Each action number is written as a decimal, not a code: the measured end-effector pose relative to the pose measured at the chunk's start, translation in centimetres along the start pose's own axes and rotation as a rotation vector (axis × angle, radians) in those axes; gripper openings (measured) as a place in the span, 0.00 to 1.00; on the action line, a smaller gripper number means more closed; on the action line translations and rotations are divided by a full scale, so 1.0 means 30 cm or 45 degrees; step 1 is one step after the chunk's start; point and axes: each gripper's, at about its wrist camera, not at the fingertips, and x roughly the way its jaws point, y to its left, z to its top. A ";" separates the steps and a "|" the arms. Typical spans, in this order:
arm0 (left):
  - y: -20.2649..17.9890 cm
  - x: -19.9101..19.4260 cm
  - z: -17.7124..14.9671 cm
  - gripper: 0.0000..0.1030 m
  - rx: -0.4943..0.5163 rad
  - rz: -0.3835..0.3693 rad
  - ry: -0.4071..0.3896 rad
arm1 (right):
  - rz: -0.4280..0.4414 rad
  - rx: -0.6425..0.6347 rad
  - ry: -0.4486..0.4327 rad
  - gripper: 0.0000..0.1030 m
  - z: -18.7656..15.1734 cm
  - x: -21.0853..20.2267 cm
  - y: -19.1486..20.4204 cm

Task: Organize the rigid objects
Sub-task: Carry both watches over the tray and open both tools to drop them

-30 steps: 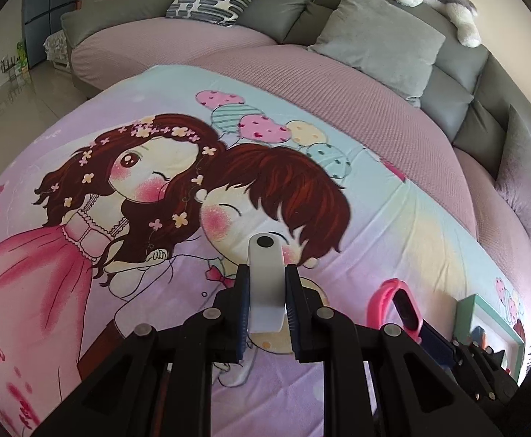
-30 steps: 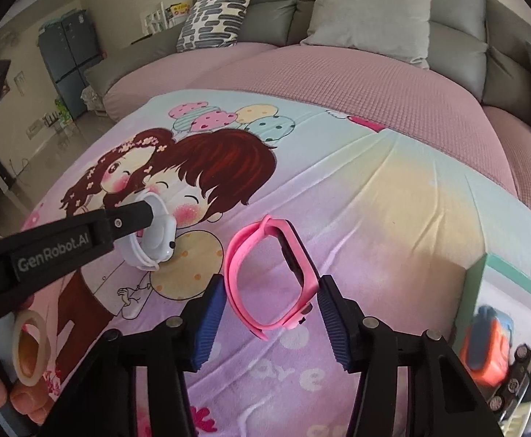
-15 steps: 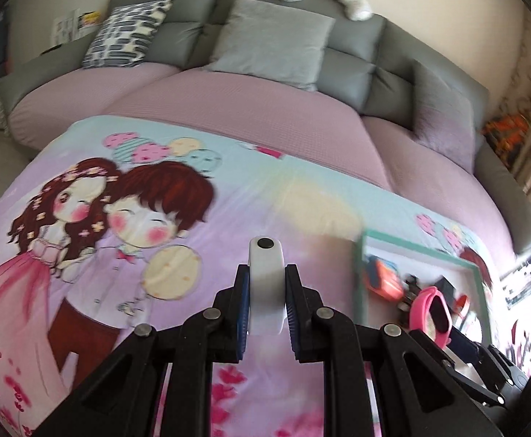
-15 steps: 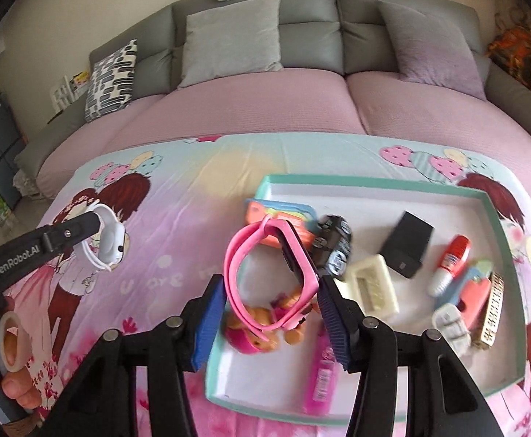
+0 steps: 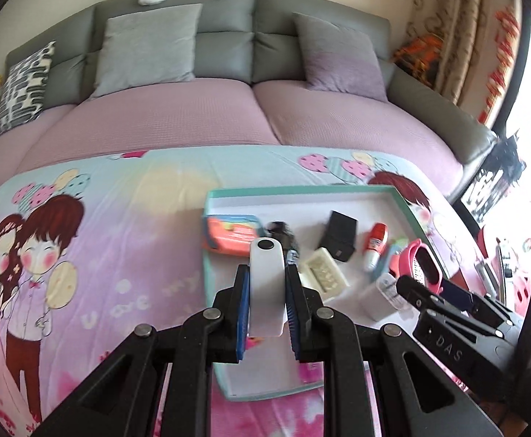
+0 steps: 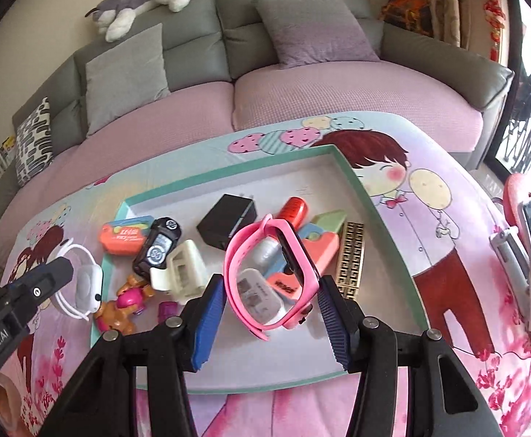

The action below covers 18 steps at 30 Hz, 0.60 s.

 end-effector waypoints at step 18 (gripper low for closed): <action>-0.109 0.061 -0.003 0.53 0.046 -0.001 0.034 | 0.029 0.084 0.033 0.55 -0.012 0.027 -0.094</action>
